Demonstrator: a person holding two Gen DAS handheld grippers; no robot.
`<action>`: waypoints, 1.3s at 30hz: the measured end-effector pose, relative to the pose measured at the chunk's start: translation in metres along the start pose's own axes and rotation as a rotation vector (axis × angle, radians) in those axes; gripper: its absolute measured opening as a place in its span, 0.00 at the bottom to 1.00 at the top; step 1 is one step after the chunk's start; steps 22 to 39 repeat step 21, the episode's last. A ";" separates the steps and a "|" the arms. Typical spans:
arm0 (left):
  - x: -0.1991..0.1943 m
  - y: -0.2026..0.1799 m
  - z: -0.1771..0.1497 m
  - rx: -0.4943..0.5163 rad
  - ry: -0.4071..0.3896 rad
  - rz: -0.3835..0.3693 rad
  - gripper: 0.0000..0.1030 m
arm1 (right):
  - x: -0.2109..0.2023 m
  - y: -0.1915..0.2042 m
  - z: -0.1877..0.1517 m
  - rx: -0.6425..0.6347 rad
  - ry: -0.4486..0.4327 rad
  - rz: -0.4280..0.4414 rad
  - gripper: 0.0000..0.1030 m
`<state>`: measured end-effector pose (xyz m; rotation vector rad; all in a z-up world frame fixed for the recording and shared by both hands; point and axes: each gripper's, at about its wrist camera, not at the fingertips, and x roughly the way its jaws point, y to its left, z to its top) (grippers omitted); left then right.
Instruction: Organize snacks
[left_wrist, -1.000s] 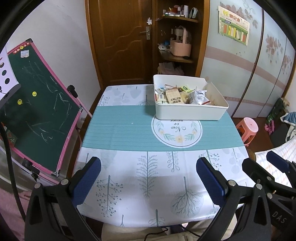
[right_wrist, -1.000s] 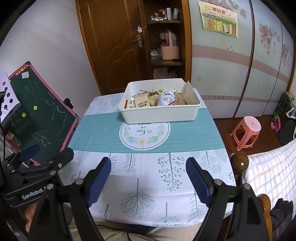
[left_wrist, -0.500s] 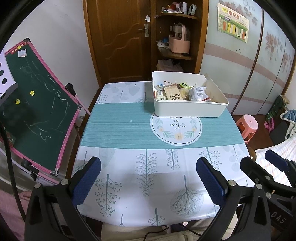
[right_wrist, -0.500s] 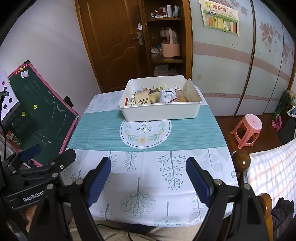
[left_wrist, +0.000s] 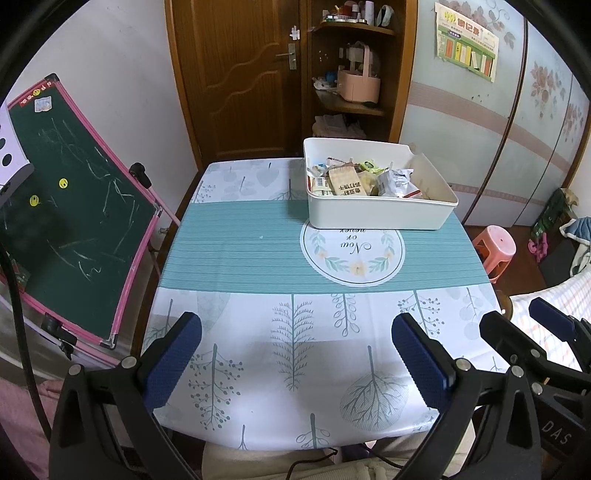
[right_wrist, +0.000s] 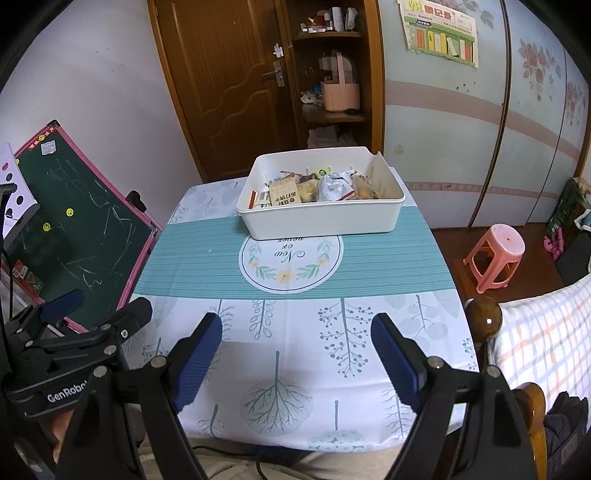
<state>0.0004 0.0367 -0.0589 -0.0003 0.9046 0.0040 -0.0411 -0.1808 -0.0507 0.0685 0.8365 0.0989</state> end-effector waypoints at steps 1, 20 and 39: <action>0.001 0.000 -0.001 0.000 0.002 0.001 0.99 | 0.000 0.000 0.000 0.000 0.000 0.000 0.81; 0.004 0.001 -0.003 0.002 0.007 0.002 0.99 | 0.000 -0.002 0.000 0.003 0.003 0.004 0.81; 0.004 0.001 -0.003 0.002 0.008 0.002 0.99 | 0.000 -0.002 0.000 0.002 0.002 0.004 0.81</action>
